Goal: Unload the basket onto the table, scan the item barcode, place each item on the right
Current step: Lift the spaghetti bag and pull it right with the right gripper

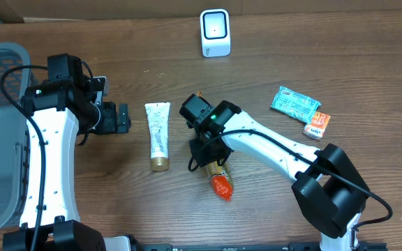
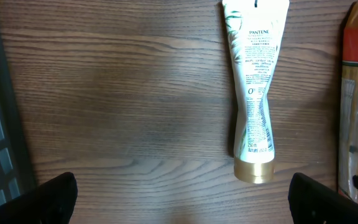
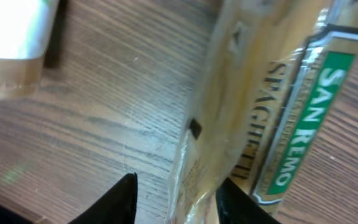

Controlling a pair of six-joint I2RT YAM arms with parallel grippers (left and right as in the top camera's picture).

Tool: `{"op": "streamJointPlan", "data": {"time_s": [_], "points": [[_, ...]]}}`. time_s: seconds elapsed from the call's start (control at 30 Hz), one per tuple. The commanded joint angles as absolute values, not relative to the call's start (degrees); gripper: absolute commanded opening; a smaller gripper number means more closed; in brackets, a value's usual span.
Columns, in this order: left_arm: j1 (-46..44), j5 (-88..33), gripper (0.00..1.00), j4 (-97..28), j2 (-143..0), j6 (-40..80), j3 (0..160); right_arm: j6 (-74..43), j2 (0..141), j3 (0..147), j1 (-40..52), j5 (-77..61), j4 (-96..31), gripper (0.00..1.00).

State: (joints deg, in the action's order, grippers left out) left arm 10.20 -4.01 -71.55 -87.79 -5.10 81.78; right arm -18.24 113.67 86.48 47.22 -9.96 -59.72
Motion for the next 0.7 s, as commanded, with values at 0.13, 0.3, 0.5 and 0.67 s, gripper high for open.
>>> {"op": "streamJointPlan", "data": {"time_s": [0.13,0.3,0.5,0.67], "points": [[10.09,-4.01,1.00,-71.53,-87.90,-6.22,81.78,-17.98,114.19,88.27,49.54,-8.45,-59.05,0.46],[10.09,-4.03,0.99,-71.53,-87.90,-6.22,81.78,-19.51,113.99,89.19,49.15,-1.28,-61.36,0.50],[10.09,-4.03,1.00,-71.53,-87.92,-6.20,81.78,-19.25,113.21,94.08,49.10,5.10,-66.92,0.53],[10.09,-4.01,0.99,-71.53,-87.92,-6.20,81.78,-19.05,112.40,96.25,47.94,6.26,-70.67,0.66]]}}
